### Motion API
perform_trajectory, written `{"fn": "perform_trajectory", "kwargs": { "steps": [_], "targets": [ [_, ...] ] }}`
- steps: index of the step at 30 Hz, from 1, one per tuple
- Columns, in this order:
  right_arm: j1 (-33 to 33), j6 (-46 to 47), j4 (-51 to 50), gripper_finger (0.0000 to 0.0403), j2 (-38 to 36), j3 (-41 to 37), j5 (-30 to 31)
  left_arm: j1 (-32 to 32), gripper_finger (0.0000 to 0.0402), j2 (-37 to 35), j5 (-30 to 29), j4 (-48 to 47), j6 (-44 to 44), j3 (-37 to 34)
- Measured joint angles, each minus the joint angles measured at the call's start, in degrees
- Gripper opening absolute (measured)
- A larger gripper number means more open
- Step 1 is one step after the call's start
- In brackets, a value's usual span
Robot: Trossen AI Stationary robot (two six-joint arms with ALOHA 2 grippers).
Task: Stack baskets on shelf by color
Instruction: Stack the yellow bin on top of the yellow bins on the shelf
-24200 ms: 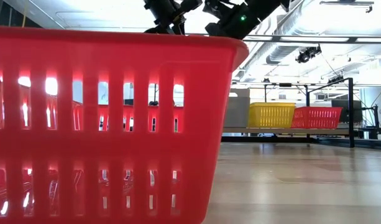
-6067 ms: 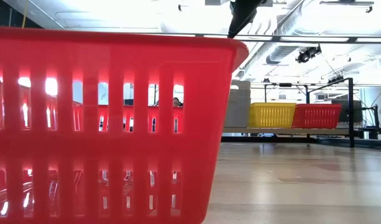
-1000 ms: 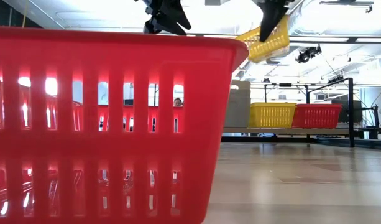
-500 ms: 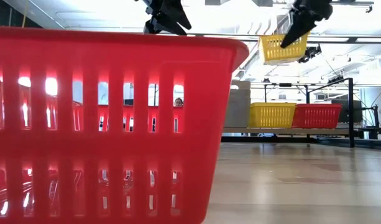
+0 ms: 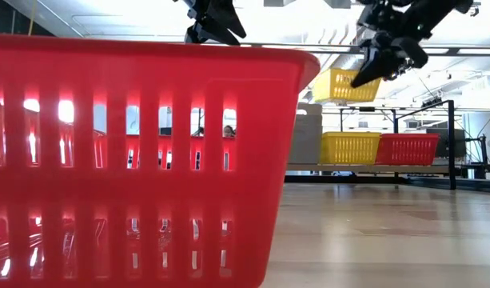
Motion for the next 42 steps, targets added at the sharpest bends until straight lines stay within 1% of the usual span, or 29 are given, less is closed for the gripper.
{"fn": "perform_trajectory", "kwargs": {
  "steps": [2, 5, 9, 14, 17, 21, 30, 38, 42],
  "targets": [
    [-1.79, -1.95, 1.67, 0.0000, 0.21, -1.49, -2.46, 0.00, 0.0113, 0.00, 0.00, 0.00, 0.00, 0.00],
    [-4.44, -3.85, 2.37, 0.0000, 0.19, -3.58, -3.44, 0.00, 0.0113, 0.00, 0.00, -0.02, -0.03, 0.00],
    [-7.66, -6.19, 2.97, 0.0000, 0.22, -5.45, -7.67, 0.00, 0.0113, 0.00, 0.00, -0.02, -0.09, 0.00],
    [-10.81, -8.23, 6.48, 0.0000, 0.58, -6.49, -9.99, 0.00, 0.0113, 0.00, 0.00, -0.02, -0.70, 0.00],
    [-12.85, -7.81, 6.40, 0.0000, 2.19, -6.54, -10.93, 0.00, 0.0113, 0.00, 0.00, -0.02, -1.05, 0.00],
    [-14.57, -6.68, 6.50, 0.0000, 5.32, -6.58, -13.97, 0.00, 0.0113, 0.00, 0.00, -0.03, -1.07, -0.02],
    [-14.67, -6.68, 7.86, 0.0000, 10.52, -6.58, -14.46, 0.00, 0.0113, 0.00, 0.00, -0.07, -1.07, -0.02],
    [-14.67, -6.66, 7.93, 0.0000, 11.45, -6.58, -14.02, 0.00, 0.0113, 0.00, 0.00, -0.07, -1.07, -0.02],
    [-14.60, -5.71, 7.89, 0.0005, 11.45, -6.58, -11.06, 0.00, 0.0113, 0.00, 0.00, -0.08, -1.07, -0.02]
  ]
}}
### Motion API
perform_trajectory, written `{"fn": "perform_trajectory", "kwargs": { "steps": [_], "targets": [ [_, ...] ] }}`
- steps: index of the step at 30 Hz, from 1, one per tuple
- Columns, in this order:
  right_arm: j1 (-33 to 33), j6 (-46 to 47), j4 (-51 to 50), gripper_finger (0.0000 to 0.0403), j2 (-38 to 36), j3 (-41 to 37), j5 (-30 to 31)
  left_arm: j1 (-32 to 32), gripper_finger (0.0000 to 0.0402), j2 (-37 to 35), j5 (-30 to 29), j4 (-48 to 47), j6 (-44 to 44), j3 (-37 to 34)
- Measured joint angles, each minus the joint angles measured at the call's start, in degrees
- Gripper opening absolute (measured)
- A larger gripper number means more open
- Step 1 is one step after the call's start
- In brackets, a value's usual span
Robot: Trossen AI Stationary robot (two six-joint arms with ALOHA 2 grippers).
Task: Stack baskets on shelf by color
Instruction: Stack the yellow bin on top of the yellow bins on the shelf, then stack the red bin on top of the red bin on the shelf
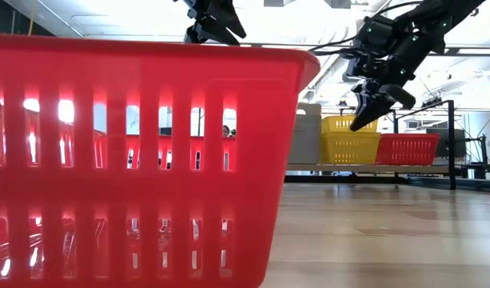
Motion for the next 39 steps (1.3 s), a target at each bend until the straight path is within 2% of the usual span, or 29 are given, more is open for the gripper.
{"fn": "perform_trajectory", "kwargs": {
  "steps": [3, 10, 14, 19, 26, 33, 39],
  "targets": [
    [-0.02, 0.95, -0.14, 0.0026, 0.00, 0.01, 1.76, 0.00, 0.0113, 0.00, 0.00, -0.01, 0.00, 0.00],
    [0.00, 3.14, -0.78, 0.0102, -0.02, 2.04, 1.55, 0.00, 0.0113, 0.00, 0.06, -0.16, -3.00, 0.00],
    [0.00, 4.82, -6.09, 0.0125, -0.07, 5.70, 3.10, -0.02, 0.0113, 0.00, 0.20, -2.65, -7.21, 0.00],
    [0.00, 10.76, -14.95, 0.0131, -0.09, 10.81, 4.79, -0.21, 0.0113, 0.00, 0.20, -11.99, -12.71, 0.00],
    [1.92, 22.97, -20.94, 0.0131, -0.09, 17.07, 4.71, -3.14, 0.0113, 0.02, 0.46, -21.46, -16.71, 0.00],
    [10.17, 38.01, -22.07, 0.0131, -0.09, 21.75, 4.68, -9.21, 0.0113, 0.07, 0.44, -24.34, -21.94, -4.41],
    [18.71, 49.90, -21.48, 0.0130, -0.04, 22.12, 7.63, -15.40, 0.0113, 0.04, 0.20, -24.13, -24.17, -7.33]
  ]
}}
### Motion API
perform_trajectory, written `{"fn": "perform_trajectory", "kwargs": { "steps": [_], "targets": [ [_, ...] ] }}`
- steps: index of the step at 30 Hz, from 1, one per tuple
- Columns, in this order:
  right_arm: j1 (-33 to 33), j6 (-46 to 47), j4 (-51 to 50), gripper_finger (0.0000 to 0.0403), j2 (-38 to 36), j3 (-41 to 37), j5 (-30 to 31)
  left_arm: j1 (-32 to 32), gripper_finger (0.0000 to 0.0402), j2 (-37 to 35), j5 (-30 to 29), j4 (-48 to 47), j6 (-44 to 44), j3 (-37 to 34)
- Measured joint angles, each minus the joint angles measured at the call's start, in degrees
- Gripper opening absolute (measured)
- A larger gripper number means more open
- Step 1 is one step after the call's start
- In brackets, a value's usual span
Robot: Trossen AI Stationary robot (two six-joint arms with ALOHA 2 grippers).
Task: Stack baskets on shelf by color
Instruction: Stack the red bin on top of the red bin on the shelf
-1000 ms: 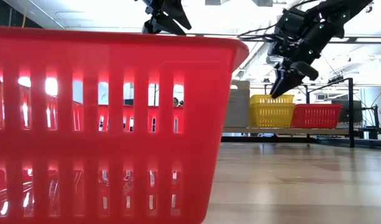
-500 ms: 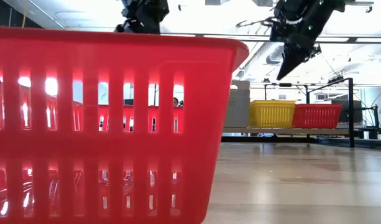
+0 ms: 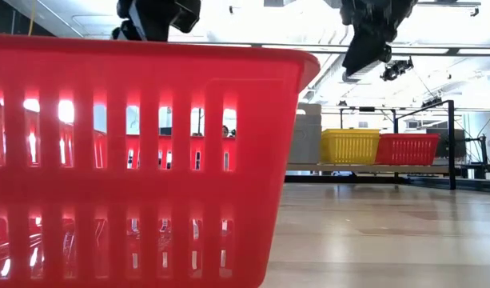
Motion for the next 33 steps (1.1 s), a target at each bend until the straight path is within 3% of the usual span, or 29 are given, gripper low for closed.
{"fn": "perform_trajectory", "kwargs": {
  "steps": [7, 14, 26, 33],
  "targets": [
    [11.65, 9.21, 2.48, 0.0130, 1.73, 0.00, 2.69, -5.57, 0.0113, 0.00, -0.30, 0.30, -6.02, -0.17],
    [21.16, 9.29, 5.91, 0.0130, 4.78, 0.00, 7.27, -12.17, 0.0113, 0.33, -3.97, 0.49, -22.08, -0.21],
    [30.03, 6.54, 5.58, 0.0130, 8.46, 0.00, 7.00, -23.00, 0.0113, 4.35, -9.46, 4.73, -49.37, -0.11],
    [32.51, 5.05, 5.05, 0.0130, 8.79, 0.01, 7.05, -26.92, 0.0113, 10.20, -10.90, 9.99, -57.70, -0.32]
  ]
}}
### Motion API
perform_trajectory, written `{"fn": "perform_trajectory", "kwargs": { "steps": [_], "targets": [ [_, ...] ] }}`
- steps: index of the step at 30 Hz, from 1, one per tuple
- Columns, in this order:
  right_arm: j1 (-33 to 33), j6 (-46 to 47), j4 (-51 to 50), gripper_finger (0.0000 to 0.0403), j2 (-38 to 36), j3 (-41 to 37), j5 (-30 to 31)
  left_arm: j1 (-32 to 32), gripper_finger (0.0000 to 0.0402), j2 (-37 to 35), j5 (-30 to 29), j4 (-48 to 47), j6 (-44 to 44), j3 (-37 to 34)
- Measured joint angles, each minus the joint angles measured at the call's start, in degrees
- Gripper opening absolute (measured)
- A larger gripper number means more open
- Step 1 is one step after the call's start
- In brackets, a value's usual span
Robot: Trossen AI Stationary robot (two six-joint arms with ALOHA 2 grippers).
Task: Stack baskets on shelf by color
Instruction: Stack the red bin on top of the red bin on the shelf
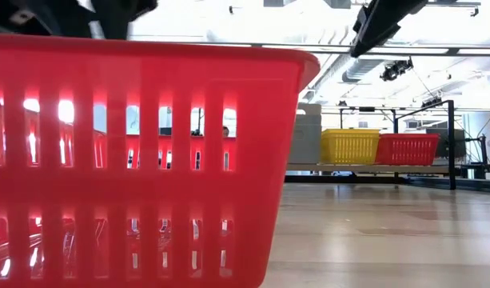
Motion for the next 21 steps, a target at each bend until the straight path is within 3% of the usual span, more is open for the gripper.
{"fn": "perform_trajectory", "kwargs": {
  "steps": [9, 21],
  "targets": [
    [2.27, -1.81, -0.66, 0.0130, 0.66, 0.01, -0.10, -1.53, 0.0113, 8.98, 1.12, 7.71, -5.79, 0.08],
    [2.53, -1.95, -1.59, 0.0130, 1.16, -0.04, -0.12, -1.31, 0.0113, 13.44, 4.49, 15.20, -7.67, 0.05]
  ]
}}
